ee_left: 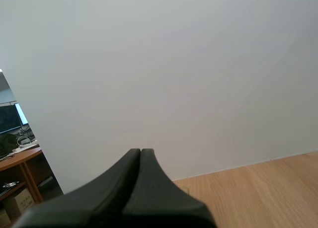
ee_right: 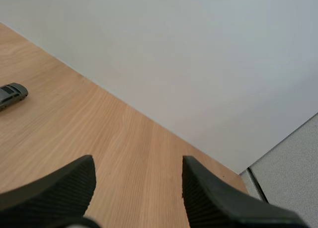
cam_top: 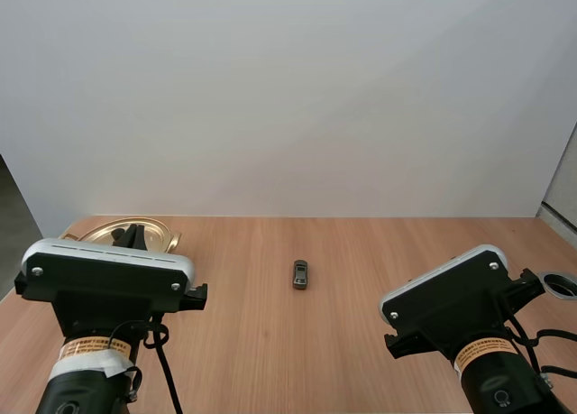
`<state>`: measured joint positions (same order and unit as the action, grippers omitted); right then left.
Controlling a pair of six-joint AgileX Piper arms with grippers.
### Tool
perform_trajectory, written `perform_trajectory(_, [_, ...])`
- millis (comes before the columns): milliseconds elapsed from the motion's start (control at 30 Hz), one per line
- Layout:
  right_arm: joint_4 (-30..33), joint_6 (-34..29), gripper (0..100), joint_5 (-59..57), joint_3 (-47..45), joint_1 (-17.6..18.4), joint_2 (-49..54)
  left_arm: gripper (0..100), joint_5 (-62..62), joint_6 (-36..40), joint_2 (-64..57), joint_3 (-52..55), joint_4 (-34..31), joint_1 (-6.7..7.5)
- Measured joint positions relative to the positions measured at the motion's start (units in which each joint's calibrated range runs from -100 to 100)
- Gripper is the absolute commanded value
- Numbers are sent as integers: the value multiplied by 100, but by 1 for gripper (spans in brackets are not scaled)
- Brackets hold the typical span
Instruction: Open the pot, put the car inside, and close it
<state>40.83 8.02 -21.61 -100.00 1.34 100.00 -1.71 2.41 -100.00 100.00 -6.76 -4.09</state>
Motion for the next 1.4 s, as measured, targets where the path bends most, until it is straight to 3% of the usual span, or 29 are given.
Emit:
perform_trajectory(233, [276, 149, 82, 398, 0, 0, 0, 0, 394, -344, 0, 0, -3, 0])
perform_trajectory(367, [717, 155, 80, 665, 0, 0, 0, 0, 616, -980, 0, -209, -167, 0])
perform_trajectory(433, [1300, -57, 78, 520, 288, 0, 0, 0, 951, -1085, 0, -484, -68, 0])
perform_trajectory(500, [1480, -207, 77, 287, 533, 0, 0, 0, 1297, -1101, 0, -741, 109, 0])
perform_trajectory(567, [1576, -321, 72, -55, 1031, 0, -97, 0, 1971, -1014, 7, -1239, 288, 0])
perform_trajectory(600, [1564, -351, 64, -210, 1241, 0, -237, 0, 2276, -894, 101, -1541, 299, 0])
perform_trajectory(800, [829, -351, 4, -1152, 2459, 0, -1307, 0, 3904, -17, 1096, -2711, -315, 0])
perform_trajectory(833, [649, -349, 0, -1410, 2671, 0, -1506, 0, 4164, 141, 1299, -2924, -489, 0])
perform_trajectory(1167, [-1066, 211, 0, -3687, 4687, 0, -3415, 0, 6747, 1598, 3205, -4942, -2162, -27])
perform_trajectory(1400, [-1708, 107, 0, -3254, 5881, 0, -4723, 0, 8344, 1848, 4322, -6257, -3373, -100])
